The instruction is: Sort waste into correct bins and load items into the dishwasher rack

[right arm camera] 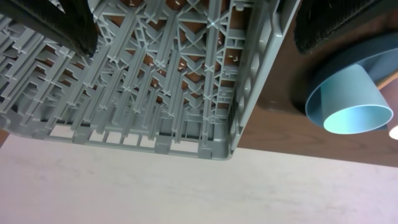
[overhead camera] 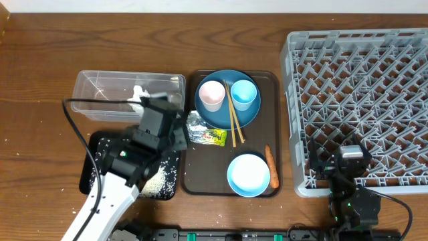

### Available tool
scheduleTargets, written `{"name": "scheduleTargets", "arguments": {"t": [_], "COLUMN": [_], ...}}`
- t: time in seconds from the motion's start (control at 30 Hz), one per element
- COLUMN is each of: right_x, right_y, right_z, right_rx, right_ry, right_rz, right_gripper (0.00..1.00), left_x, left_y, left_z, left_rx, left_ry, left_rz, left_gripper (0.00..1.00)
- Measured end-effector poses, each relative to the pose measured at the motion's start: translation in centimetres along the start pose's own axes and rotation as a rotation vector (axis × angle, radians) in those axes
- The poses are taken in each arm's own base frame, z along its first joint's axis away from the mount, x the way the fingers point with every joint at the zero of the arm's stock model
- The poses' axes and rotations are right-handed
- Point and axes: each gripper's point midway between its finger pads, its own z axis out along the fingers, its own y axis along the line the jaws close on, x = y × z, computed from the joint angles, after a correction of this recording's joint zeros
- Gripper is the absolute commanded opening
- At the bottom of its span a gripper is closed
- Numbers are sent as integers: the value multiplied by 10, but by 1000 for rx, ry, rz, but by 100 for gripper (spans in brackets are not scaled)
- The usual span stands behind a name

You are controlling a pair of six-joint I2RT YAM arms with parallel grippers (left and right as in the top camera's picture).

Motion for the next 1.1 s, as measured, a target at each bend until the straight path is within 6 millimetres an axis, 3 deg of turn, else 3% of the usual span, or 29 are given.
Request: {"name": "scheduleTargets", "arguments": {"t": [0.17, 0.37, 1.1], "right_x": [0, 0, 0], "right_y": [0, 0, 0], "right_z": [0, 0, 0], "right_rx": [0, 0, 0], "right_ry": [0, 0, 0], "right_rz": [0, 0, 0], "right_gripper": [99, 99, 99], "left_x": [23, 28, 51], "left_y": [-22, -37, -41], "left_z": [3, 17, 122], "left_rx": [65, 91, 22], "left_ry": [86, 117, 259], "left_rz": [36, 62, 227], "left_gripper": [56, 55, 54]}}
